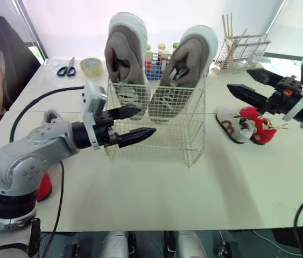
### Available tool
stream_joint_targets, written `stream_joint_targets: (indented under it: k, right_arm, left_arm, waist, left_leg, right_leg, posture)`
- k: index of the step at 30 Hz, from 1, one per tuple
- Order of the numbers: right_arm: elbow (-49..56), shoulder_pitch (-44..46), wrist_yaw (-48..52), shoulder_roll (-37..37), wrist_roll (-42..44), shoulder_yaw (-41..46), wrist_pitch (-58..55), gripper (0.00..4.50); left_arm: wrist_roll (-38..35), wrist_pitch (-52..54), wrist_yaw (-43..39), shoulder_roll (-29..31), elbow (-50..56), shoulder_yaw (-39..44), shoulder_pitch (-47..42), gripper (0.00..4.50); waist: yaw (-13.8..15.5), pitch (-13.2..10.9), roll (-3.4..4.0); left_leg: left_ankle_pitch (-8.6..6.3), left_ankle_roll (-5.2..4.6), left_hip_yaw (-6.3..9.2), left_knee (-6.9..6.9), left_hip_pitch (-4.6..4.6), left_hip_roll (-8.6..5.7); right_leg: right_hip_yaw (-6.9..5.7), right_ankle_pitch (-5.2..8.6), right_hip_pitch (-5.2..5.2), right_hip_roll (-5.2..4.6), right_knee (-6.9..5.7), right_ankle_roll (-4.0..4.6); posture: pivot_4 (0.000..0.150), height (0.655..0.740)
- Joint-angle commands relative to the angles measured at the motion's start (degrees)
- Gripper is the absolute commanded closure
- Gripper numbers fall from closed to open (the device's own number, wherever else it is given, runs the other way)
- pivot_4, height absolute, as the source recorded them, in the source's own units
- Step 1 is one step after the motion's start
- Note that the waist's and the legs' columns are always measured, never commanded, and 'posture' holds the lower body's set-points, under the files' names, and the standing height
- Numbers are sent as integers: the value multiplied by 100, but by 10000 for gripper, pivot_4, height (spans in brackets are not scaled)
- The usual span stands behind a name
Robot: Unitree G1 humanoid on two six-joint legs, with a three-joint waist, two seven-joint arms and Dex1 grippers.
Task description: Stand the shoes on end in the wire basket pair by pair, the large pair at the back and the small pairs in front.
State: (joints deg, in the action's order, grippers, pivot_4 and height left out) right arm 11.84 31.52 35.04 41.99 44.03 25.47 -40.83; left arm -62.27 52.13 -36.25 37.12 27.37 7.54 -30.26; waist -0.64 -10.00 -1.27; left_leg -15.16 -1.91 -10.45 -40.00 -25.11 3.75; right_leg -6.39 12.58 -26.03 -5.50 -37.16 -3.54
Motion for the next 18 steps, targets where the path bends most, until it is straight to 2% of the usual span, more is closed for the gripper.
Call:
stream_joint_targets:
  k: [1, 9, 14, 18]
  right_arm:
    - [149, -438, -576, -95, -409, 465, 457, 0]
    - [-403, -1784, -1008, -328, -1349, 528, 1249, 0]
    - [-472, -2265, -857, -708, -1369, 475, 1604, 0]
    - [-724, -2358, -692, -843, -1485, 256, 1819, 0]
  left_arm:
    - [-490, 86, -111, -26, 125, 101, -91, 467]
    - [-1586, 444, 96, 155, 523, 147, 385, 467]
    - [-1401, 356, 215, 220, 497, 130, 955, 467]
    - [-1765, 337, 268, 261, 603, 281, 1205, 467]
  waist:
    - [31, 0, 0]
    - [90, 6, 10]
    - [8, 19, 42]
    - [-15, 19, 45]
  left_leg:
    - [0, 0, 2, 1, 0, 0]
    - [0, 0, 3, 2, 15, -3]
    - [-3, 3, 3, 25, 76, -4]
    - [-3, 3, 5, 28, 77, -4]
  right_leg:
    - [-1, 0, 0, 0, -1, 0]
    - [2, 3, 19, -1, 4, -3]
    - [6, 16, 69, -1, 11, -6]
    - [7, 21, 68, -1, 11, 3]
  posture:
    - [1500, 7352]
    - [1500, 7352]
    - [1500, 7352]
    - [1500, 7352]
